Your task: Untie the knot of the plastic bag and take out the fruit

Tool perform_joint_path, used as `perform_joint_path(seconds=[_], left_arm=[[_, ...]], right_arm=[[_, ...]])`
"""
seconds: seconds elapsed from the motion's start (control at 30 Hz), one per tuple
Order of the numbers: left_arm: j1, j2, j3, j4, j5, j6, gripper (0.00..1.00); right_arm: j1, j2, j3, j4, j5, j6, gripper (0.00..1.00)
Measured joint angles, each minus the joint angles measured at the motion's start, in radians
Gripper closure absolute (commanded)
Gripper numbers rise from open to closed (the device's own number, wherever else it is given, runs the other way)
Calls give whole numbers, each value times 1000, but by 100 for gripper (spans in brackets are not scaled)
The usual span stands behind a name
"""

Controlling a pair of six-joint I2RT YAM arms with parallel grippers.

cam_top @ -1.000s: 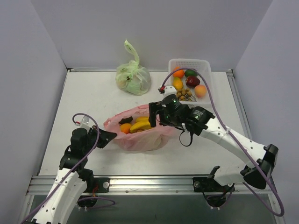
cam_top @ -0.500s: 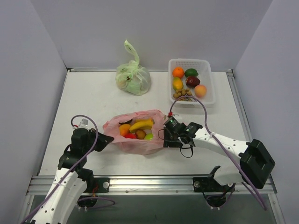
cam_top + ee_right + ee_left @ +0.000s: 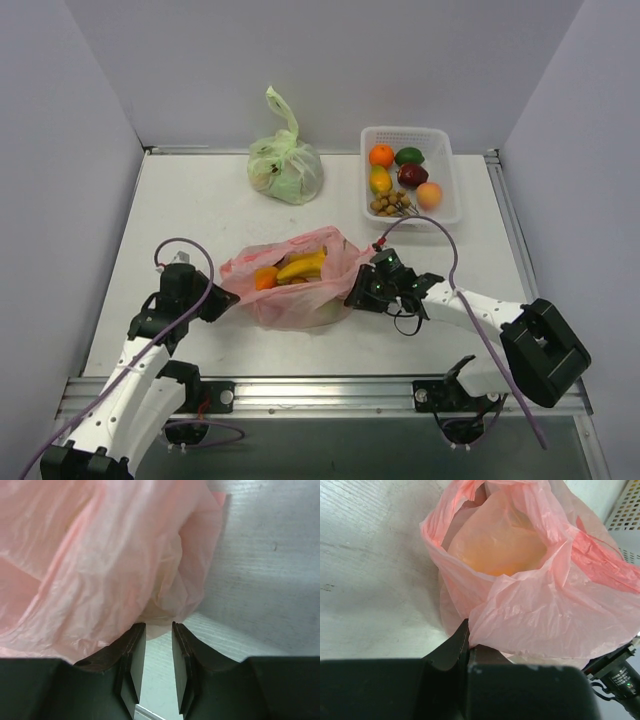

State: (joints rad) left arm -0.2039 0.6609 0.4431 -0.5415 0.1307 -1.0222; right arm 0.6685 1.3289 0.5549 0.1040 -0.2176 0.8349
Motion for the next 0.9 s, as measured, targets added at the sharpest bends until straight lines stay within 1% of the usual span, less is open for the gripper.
perform_joint_path(seconds=[0.1,0.13,0.2,0.23,0.3,0.33,0.43,0.47,0.57,0.67,0.73,0.83,0.9], left_arm=[[0,40,24,2,1,23,100],[0,49,35,0,2,35,92],[0,59,64,-7,3,63,76],[0,59,80,-18,3,76,62],[0,53,119,-46,-4,111,50],[0,45,138,-64,-11,123,36],[0,16,205,-128,-37,175,18],[0,8,230,-149,-47,191,9],[0,-3,315,-209,-66,240,2],[-1,6,396,-248,-78,291,3],[-8,25,444,-264,-87,327,3],[-50,77,502,-271,-104,394,3],[-114,127,527,-270,-130,439,3]], right_arm=[[1,-11,47,-49,14,-40,66],[2,-26,67,-77,29,-55,60],[2,-81,101,-141,64,-85,53],[3,-115,118,-178,83,-103,45],[3,-192,151,-253,121,-137,39],[3,-225,171,-293,138,-155,34],[6,-289,242,-404,181,-205,29],[10,-299,280,-443,196,-220,28],[30,-298,378,-526,237,-256,22],[69,-260,504,-593,272,-278,14],[93,-216,580,-608,293,-287,10],[128,-131,666,-621,325,-292,10],[142,-75,700,-628,345,-290,10]])
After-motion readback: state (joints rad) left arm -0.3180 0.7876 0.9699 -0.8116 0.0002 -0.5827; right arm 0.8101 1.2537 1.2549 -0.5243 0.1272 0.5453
